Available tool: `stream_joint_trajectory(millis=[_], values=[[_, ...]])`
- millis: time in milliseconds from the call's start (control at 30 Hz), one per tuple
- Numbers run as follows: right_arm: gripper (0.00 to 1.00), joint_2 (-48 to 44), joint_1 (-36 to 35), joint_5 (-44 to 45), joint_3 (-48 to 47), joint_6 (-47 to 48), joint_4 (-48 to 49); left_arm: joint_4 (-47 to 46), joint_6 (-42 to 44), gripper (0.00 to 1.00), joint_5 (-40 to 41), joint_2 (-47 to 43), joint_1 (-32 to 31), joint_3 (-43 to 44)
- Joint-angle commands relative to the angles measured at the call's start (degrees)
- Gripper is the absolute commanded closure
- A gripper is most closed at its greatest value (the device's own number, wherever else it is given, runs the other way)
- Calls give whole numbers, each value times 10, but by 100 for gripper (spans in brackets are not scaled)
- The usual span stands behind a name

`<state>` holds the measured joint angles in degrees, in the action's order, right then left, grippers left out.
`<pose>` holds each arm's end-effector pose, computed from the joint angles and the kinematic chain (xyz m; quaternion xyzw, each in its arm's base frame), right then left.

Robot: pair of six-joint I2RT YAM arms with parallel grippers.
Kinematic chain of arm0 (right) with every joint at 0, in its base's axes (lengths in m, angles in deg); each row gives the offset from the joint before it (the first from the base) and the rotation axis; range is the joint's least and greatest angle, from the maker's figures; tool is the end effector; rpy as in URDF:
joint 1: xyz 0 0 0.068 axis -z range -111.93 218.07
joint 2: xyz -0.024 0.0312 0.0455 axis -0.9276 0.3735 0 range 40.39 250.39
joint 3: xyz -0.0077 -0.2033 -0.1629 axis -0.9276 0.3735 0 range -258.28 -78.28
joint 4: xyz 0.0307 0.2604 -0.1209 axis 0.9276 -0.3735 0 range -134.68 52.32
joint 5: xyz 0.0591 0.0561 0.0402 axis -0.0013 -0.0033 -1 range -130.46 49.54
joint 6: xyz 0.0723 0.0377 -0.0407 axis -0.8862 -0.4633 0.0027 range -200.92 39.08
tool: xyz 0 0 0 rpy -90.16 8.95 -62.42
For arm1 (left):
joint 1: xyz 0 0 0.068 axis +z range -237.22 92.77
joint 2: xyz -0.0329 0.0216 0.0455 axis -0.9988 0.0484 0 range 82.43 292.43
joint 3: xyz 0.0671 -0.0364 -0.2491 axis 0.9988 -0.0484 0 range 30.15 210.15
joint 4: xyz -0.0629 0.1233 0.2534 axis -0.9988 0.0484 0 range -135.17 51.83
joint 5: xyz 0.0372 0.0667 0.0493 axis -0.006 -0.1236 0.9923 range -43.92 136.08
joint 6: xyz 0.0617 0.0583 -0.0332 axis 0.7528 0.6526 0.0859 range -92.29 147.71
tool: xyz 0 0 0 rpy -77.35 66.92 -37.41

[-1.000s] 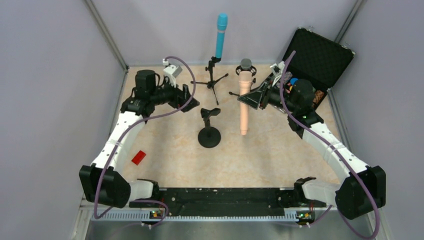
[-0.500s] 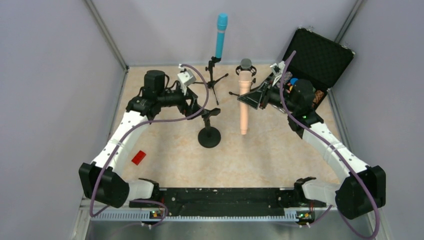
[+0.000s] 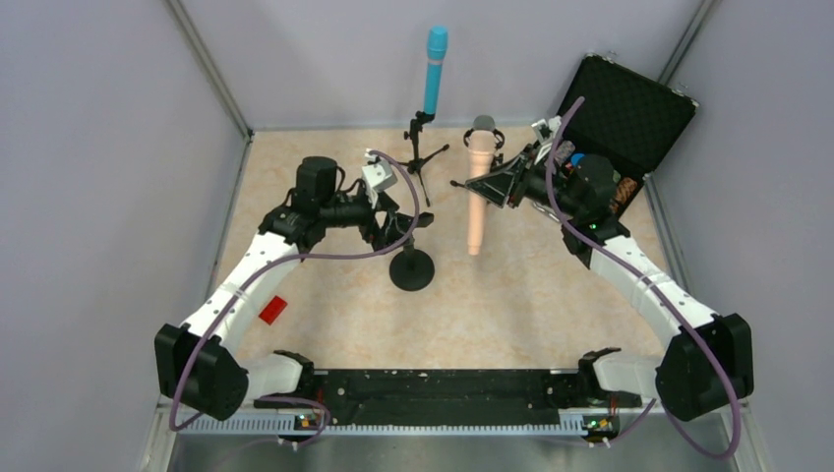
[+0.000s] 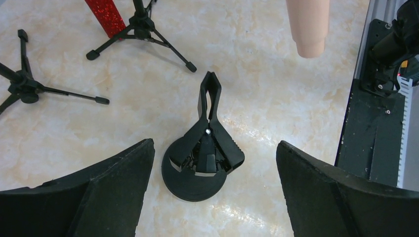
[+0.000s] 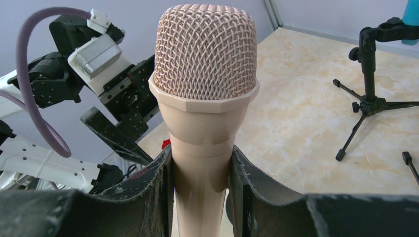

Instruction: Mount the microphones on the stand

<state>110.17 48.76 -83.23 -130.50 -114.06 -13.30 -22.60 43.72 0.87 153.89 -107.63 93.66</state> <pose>0.3075 0.1665 0.3398 -0.1963 0.6464 0.5249 0.5179 0.2919 -0.1704 0.3065 0.4316 0.7019 -0.3511 0.4448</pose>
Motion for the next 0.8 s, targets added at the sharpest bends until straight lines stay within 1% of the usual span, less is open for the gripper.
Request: stream_joint_trajectory(millis=[0, 200, 267, 333, 533, 767], values=[[100, 9, -7, -7, -18, -3, 60, -56, 42, 3, -26, -19, -2, -30], [100, 18, -33, 2, -15, 85, 83, -73, 65, 3, -56, -8, -2, -44], [100, 19, -39, 18, -4, 109, 107, -75, 70, 4, -56, -6, -2, -46], [100, 23, -41, 27, 11, 124, 154, -79, 72, 4, -53, -5, -2, -50], [100, 53, -47, 40, 47, 138, 304, -121, 71, 5, -30, -16, -2, -76], [100, 115, -55, 11, 45, 111, 413, -200, 52, 6, -11, -33, -2, -119]])
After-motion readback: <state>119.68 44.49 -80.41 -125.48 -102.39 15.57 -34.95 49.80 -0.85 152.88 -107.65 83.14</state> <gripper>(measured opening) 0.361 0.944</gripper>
